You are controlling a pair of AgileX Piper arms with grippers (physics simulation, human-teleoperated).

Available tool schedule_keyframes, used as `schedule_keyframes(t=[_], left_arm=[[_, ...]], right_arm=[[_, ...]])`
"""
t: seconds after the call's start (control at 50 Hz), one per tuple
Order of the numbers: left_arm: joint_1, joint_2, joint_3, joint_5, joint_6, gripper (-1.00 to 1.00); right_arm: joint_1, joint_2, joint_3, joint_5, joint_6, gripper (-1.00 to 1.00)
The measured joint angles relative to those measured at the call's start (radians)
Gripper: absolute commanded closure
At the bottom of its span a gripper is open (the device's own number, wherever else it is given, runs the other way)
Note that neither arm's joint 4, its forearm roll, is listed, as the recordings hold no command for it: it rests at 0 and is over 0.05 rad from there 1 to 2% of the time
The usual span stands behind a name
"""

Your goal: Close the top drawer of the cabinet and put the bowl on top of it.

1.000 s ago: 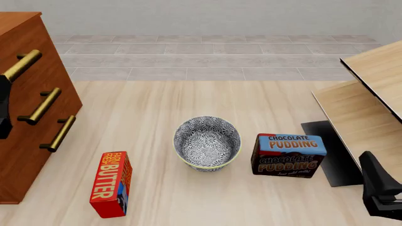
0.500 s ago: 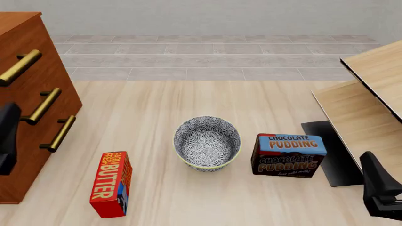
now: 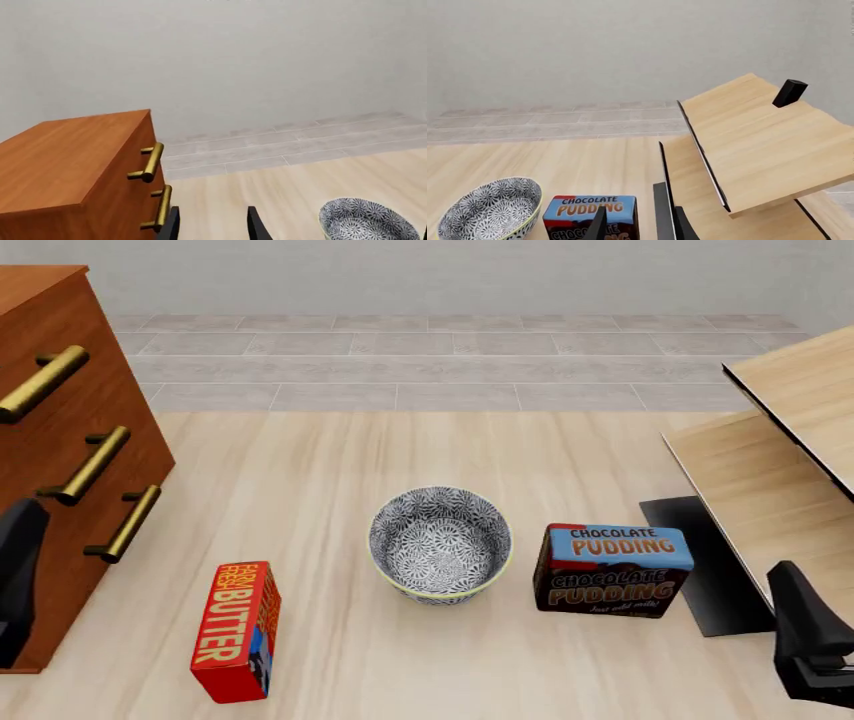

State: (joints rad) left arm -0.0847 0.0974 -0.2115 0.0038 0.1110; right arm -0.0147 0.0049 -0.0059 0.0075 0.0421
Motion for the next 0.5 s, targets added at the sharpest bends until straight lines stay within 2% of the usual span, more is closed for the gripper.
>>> schedule_keyframes(t=[0.5], left_arm=[[-0.008, -0.044, 0.0, 0.043, -0.008, -1.0]], right_arm=[[0.0, -0.002, 0.0, 0.0, 0.001, -1.0]])
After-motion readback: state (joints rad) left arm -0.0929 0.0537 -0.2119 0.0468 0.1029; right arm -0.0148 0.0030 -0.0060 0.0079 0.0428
